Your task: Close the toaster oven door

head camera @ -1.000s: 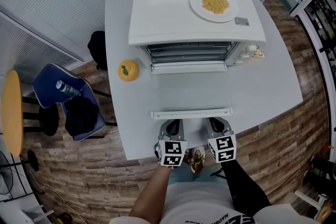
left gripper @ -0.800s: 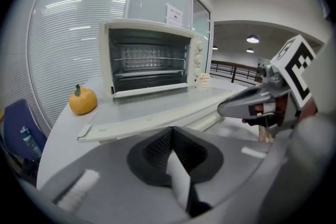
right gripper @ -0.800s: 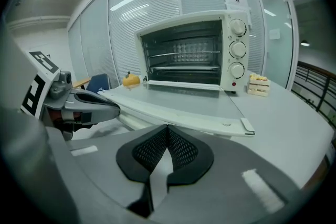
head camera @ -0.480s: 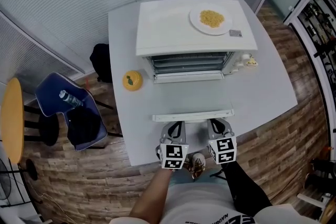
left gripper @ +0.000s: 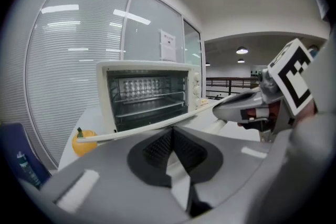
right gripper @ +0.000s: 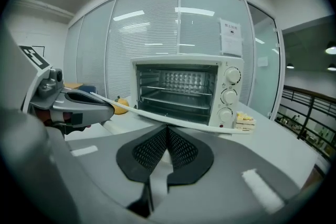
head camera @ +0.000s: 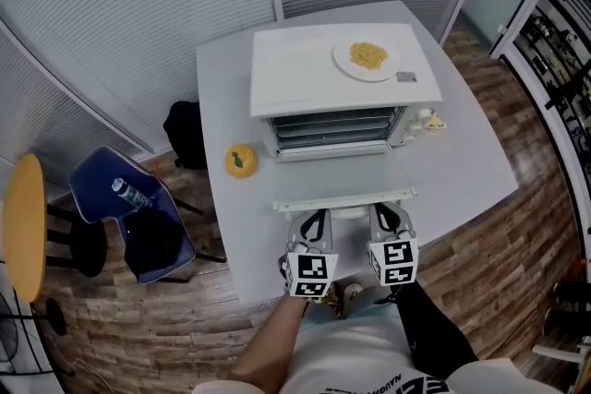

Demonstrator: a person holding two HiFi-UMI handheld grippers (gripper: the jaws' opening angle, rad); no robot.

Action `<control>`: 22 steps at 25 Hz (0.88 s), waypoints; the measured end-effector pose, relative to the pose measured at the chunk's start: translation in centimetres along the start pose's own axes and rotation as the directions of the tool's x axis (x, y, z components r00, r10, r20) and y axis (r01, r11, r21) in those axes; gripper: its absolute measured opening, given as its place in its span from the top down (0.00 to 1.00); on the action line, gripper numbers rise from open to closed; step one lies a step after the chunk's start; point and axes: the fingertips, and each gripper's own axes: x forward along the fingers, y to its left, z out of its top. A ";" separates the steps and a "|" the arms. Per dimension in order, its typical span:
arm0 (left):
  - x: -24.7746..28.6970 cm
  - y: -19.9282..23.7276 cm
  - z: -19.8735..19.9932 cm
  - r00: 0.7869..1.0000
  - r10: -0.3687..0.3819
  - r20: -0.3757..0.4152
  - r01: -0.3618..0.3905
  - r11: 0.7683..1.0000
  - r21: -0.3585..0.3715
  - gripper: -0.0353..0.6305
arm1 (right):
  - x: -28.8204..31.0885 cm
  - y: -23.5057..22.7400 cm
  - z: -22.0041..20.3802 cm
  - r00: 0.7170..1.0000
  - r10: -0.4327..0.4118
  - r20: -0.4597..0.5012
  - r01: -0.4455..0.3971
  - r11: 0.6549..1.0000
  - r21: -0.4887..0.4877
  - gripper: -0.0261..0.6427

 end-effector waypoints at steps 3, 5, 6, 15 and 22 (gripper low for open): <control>0.0 0.7 1.5 1.000 0.029 0.008 -0.029 0.999 0.032 0.87 | 0.1 -0.2 2.0 0.999 -0.009 0.045 0.009 1.000 -0.007 0.96; 0.1 0.9 2.8 0.999 0.037 0.022 -0.038 0.998 0.057 0.87 | 0.2 -0.5 3.0 0.998 -0.010 0.069 0.010 1.000 0.002 0.96; 0.3 0.9 3.4 0.999 0.038 0.027 -0.040 0.997 0.072 0.87 | 0.3 -0.7 3.5 0.997 -0.011 0.082 0.010 1.000 0.011 0.96; 1.8 2.5 8.2 0.993 0.094 0.072 -0.104 0.984 0.144 0.86 | 1.5 -1.7 8.5 0.985 -0.009 0.175 0.015 0.999 -0.036 0.96; 3.7 4.7 11.9 0.989 0.123 0.080 -0.133 0.981 0.141 0.87 | 3.3 -2.6 12.3 0.980 0.011 0.199 -0.002 0.999 -0.044 0.96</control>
